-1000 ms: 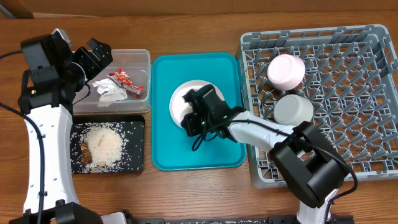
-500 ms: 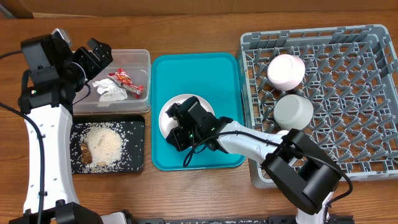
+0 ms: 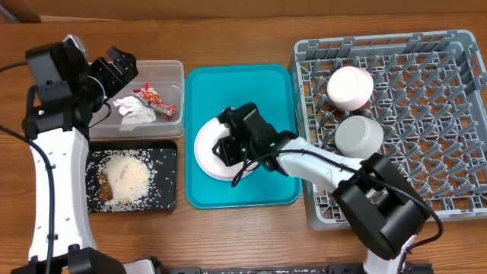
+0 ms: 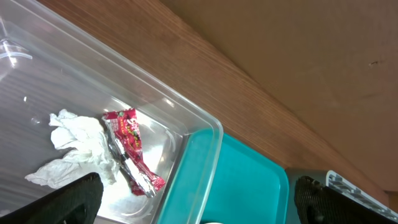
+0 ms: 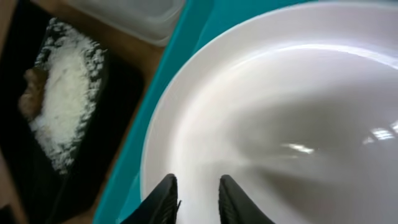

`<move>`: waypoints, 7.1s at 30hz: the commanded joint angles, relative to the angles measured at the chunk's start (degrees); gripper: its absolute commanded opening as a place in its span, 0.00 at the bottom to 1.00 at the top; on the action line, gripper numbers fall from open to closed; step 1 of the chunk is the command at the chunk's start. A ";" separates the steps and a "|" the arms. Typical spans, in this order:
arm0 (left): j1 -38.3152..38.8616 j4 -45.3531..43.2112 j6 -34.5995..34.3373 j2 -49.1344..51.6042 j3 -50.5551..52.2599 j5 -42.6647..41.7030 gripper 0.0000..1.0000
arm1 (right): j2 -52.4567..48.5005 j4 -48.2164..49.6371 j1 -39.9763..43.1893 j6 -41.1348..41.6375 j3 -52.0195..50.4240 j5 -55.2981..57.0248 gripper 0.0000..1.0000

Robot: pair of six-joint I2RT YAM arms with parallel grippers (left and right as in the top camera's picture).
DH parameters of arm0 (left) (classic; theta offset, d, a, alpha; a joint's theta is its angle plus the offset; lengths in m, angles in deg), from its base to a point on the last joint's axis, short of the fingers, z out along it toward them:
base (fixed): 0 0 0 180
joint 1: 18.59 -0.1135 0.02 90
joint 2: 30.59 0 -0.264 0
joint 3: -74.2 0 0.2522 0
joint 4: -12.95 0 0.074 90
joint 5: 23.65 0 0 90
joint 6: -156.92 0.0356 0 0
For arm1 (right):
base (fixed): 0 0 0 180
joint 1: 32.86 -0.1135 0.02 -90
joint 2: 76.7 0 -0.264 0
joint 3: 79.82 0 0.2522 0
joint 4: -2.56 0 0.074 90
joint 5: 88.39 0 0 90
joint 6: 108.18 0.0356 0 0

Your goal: Sort waste into correct bins and load items into the dishwasher

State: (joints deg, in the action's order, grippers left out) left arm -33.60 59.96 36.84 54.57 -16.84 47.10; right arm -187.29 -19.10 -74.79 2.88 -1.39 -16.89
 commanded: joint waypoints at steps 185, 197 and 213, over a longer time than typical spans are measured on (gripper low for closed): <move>0.13 -0.07 -0.37 0.33 -0.57 0.35 1.00 | 23.78 -35.93 50.25 -45.51 21.62 37.40 0.04; 0.13 -0.07 -0.37 0.33 -0.57 0.35 1.00 | 20.90 -34.58 62.16 -50.27 21.55 38.42 0.04; 0.13 -0.07 -0.37 0.33 -0.57 0.35 1.00 | 16.65 -35.52 62.18 -49.72 21.18 42.01 0.04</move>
State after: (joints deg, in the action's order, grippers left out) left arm -33.60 59.96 36.84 54.59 -16.84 47.10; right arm -170.92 -54.49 -12.39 -47.11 18.65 23.56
